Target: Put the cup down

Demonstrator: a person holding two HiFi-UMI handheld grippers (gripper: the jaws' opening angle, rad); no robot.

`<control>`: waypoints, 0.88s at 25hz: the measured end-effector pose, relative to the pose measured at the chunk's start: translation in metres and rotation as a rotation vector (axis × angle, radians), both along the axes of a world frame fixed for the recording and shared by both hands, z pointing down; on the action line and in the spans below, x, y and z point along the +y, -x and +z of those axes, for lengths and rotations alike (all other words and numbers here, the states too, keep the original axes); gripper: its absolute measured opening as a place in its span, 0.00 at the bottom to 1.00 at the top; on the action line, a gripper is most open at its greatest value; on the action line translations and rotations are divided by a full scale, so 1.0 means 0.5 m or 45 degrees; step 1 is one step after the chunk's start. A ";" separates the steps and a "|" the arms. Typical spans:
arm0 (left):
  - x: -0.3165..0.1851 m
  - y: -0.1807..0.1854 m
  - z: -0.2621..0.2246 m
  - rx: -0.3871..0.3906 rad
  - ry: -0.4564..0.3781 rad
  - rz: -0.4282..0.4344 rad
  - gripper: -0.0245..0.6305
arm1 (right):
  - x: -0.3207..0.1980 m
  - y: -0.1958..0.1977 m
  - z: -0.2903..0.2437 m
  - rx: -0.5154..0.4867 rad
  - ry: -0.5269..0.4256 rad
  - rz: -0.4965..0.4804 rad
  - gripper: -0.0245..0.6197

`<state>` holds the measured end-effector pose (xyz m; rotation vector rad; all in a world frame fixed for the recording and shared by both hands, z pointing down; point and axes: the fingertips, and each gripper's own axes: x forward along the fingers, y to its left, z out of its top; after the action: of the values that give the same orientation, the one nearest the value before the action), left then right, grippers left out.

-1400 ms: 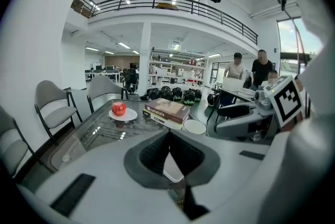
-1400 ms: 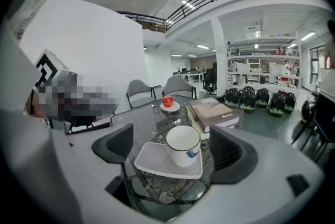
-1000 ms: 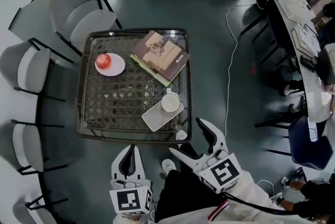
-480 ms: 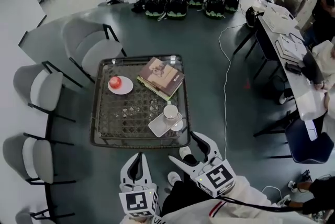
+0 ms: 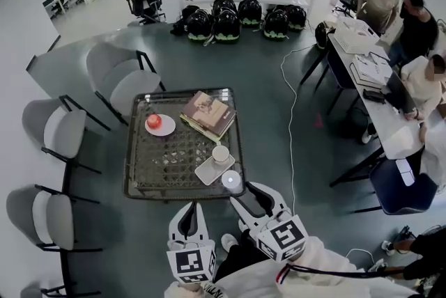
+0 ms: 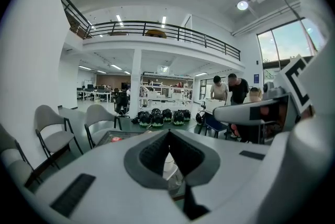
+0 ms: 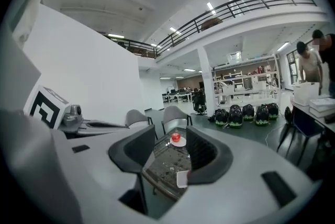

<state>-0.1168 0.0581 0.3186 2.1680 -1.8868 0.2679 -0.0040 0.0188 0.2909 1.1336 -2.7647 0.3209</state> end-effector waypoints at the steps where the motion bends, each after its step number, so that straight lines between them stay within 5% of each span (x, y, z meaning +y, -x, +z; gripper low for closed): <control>1: -0.002 -0.010 -0.010 0.003 -0.012 0.012 0.05 | 0.002 -0.002 -0.005 0.006 -0.009 -0.006 0.32; 4: -0.007 -0.032 -0.040 0.011 -0.046 0.033 0.05 | 0.004 -0.008 -0.020 0.012 -0.026 -0.022 0.32; 12: -0.010 -0.056 -0.082 0.001 -0.094 0.032 0.05 | 0.003 -0.026 -0.061 -0.008 -0.078 -0.028 0.05; 22: -0.003 -0.093 -0.117 -0.067 -0.095 0.017 0.05 | 0.005 -0.061 -0.110 -0.042 -0.105 -0.091 0.05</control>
<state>-0.0702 0.0567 0.2600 2.2437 -1.9401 0.2637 0.0266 0.0212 0.2360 1.0534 -2.8632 0.2216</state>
